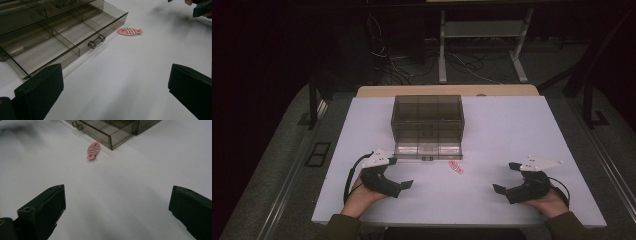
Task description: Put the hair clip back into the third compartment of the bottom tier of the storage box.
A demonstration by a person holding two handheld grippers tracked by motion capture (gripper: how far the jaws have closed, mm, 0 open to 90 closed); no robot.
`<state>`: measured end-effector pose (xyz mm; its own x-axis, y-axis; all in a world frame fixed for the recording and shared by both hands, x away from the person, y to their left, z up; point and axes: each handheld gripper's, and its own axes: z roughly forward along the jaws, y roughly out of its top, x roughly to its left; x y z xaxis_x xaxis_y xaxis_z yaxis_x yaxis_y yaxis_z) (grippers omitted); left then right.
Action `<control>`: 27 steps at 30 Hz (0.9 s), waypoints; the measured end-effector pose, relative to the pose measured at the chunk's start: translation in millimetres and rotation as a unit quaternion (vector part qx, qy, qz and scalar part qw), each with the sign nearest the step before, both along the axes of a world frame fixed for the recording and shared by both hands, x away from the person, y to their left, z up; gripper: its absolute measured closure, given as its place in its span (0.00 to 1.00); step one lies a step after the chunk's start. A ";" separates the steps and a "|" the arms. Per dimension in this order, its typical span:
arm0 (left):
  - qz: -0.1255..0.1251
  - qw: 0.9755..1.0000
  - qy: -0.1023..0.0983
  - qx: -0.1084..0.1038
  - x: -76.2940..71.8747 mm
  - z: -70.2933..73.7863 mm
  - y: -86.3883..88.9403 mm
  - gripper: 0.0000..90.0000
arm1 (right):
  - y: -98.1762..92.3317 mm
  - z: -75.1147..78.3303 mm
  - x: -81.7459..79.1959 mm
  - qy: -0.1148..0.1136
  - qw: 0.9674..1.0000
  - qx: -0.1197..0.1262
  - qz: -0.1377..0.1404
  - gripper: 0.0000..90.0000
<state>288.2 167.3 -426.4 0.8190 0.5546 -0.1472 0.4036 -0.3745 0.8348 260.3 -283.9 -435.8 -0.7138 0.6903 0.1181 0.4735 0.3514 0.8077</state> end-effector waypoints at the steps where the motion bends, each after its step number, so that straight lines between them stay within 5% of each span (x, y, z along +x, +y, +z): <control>1: -0.001 1.000 0.000 -0.001 -0.2 -0.1 0.0 0.00 | 0.0 0.1 -0.1 0.001 1.000 0.000 0.001 0.00; 27: 0.006 1.000 0.005 -0.015 -3.9 -2.8 7.0 0.00 | 3.9 8.8 11.6 0.015 1.000 -0.002 0.011 0.00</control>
